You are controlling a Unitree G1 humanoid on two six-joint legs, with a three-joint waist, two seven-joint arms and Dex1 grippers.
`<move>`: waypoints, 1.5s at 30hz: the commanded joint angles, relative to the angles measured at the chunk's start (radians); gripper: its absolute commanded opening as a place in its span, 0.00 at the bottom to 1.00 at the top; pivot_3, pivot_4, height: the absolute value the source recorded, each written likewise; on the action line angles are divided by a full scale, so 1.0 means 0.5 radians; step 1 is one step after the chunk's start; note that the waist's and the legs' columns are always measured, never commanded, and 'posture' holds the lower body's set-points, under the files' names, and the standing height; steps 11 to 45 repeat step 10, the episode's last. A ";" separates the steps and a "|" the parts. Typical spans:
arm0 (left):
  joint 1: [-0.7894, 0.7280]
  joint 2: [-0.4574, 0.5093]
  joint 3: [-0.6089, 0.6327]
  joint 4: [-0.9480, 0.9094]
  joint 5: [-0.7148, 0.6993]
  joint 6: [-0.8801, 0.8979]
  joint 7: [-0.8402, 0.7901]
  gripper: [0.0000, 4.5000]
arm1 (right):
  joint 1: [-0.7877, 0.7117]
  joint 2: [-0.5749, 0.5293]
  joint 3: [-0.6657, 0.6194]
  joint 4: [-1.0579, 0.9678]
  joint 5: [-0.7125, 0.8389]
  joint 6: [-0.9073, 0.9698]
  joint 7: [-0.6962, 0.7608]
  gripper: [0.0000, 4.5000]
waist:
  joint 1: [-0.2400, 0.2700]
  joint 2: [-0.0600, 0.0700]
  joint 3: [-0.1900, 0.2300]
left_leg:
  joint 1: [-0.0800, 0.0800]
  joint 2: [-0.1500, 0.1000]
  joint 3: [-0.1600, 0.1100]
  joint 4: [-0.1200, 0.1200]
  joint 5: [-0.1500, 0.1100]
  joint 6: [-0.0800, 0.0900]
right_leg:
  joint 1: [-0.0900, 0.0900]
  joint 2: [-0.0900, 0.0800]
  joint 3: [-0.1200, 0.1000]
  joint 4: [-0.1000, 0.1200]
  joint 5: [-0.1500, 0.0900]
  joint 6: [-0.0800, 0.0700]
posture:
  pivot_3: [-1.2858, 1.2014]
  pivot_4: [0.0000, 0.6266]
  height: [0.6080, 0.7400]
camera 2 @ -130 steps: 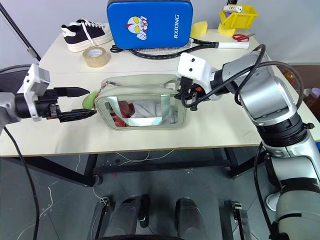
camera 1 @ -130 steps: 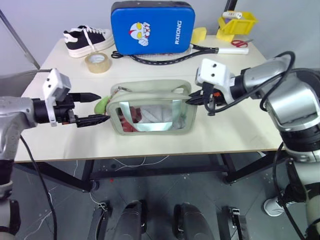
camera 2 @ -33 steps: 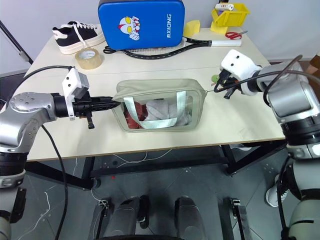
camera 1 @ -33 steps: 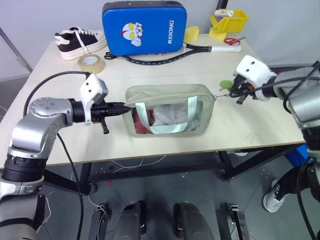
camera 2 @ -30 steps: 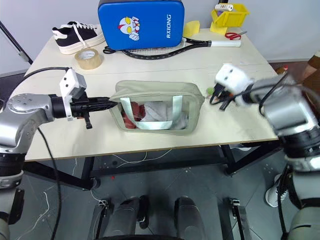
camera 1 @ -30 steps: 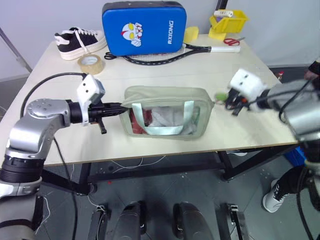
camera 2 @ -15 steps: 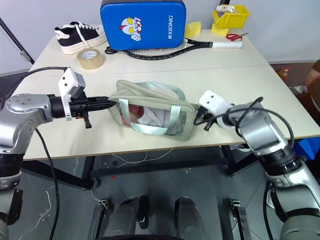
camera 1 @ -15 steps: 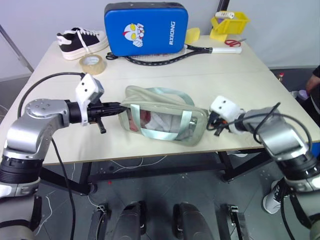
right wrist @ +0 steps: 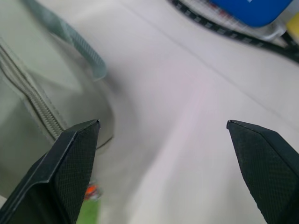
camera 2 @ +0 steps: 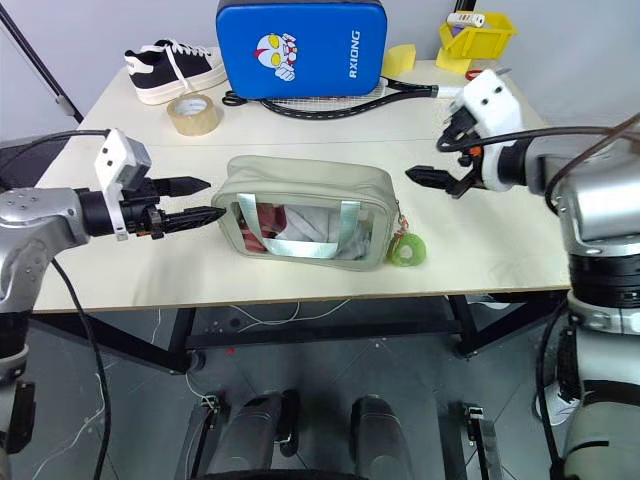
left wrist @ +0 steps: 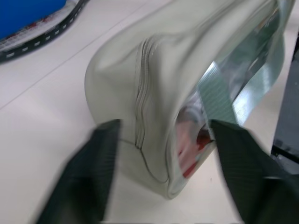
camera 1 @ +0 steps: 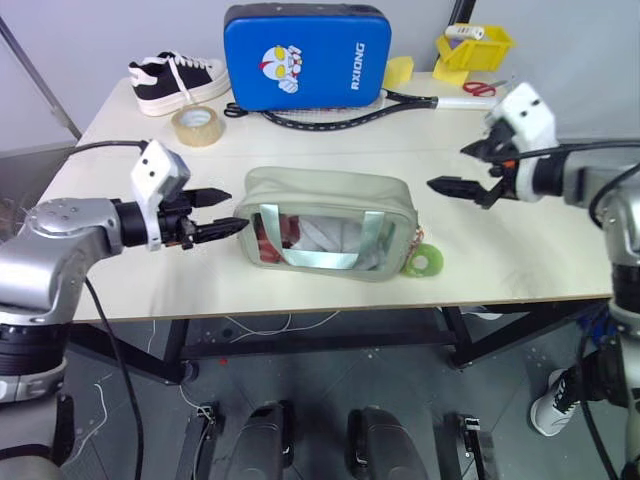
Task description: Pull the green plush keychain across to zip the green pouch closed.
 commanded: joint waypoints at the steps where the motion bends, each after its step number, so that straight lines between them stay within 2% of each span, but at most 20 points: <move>1: -0.075 0.128 0.165 -0.074 -0.155 0.018 -0.151 1.00 | -0.030 -0.089 -0.074 0.021 0.072 -0.138 0.121 1.00 | -0.006 0.000 0.000 | 0.000 0.000 0.000 0.000 0.000 0.000 | 0.000 0.000 0.000 0.000 0.000 0.000 | 0.52 0.24 1.00; 6: -0.072 0.333 0.284 0.057 -0.284 -0.016 -0.465 1.00 | 0.084 -0.162 -0.177 -0.100 0.293 -0.283 0.402 1.00 | -0.013 0.001 0.001 | 0.000 0.002 0.001 -0.003 0.000 0.000 | -0.002 0.002 0.000 0.000 0.000 0.001 | 0.52 0.24 1.00; 10: -0.116 0.423 0.227 0.201 -0.233 -0.075 -0.588 1.00 | 0.309 -0.253 -0.220 -0.255 0.382 -0.406 0.567 1.00 | -0.005 0.001 0.000 | 0.001 0.002 0.001 -0.002 0.000 0.000 | -0.001 0.002 -0.001 0.000 0.000 0.001 | 0.52 0.24 1.00; 45: -0.116 0.423 0.227 0.201 -0.233 -0.075 -0.588 1.00 | 0.309 -0.253 -0.220 -0.255 0.382 -0.406 0.567 1.00 | -0.005 0.001 0.000 | 0.001 0.002 0.001 -0.002 0.000 0.000 | -0.001 0.002 -0.001 0.000 0.000 0.001 | 0.52 0.24 1.00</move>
